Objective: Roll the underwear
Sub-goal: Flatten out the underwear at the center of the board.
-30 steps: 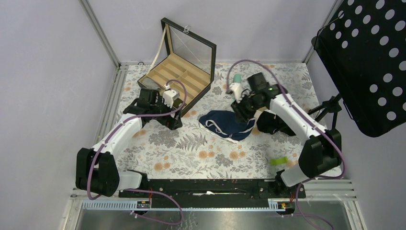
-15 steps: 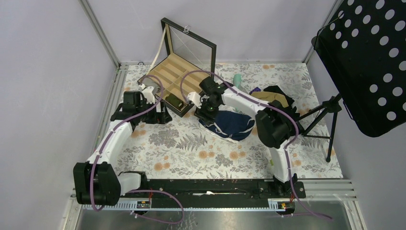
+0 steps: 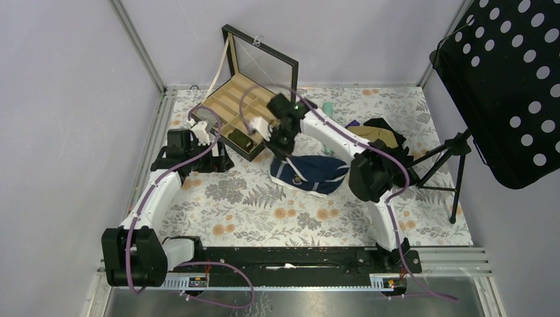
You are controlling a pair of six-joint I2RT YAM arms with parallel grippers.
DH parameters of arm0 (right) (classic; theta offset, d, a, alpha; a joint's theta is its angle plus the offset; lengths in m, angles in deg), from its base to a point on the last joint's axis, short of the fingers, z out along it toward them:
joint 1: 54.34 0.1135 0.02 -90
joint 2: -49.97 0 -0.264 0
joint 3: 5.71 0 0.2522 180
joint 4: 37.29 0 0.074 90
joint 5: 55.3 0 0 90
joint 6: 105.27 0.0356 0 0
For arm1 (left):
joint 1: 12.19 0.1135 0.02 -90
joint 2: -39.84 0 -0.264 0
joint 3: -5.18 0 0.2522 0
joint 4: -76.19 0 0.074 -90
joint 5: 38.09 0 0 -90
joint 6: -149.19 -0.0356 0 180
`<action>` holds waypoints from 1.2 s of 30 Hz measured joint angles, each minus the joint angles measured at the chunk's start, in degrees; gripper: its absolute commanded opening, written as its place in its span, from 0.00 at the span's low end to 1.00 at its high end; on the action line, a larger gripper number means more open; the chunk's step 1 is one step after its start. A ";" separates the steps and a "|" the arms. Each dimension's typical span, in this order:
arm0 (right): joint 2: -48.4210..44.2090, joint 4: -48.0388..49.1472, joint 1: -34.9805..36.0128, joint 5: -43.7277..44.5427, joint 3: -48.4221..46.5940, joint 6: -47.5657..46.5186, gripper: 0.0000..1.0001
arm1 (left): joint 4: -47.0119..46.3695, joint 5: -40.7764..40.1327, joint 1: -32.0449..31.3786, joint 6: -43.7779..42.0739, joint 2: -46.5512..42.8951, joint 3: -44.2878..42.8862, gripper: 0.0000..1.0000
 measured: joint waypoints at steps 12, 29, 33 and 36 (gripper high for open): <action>-10.51 -18.49 -6.75 -26.45 -33.68 10.97 0.13 | -0.61 -3.43 1.38 -1.62 7.28 -5.64 0.91; -15.87 -12.00 -35.69 -21.07 25.46 6.91 0.65 | -0.13 0.59 1.73 -2.56 13.66 -10.23 0.82; -19.45 -3.87 -34.23 -20.57 21.35 9.70 0.59 | 1.66 2.84 1.73 -1.66 15.50 -10.25 0.67; -19.26 2.16 -33.31 -19.47 19.19 12.07 0.51 | 3.80 4.37 1.73 -0.37 19.34 -10.58 0.66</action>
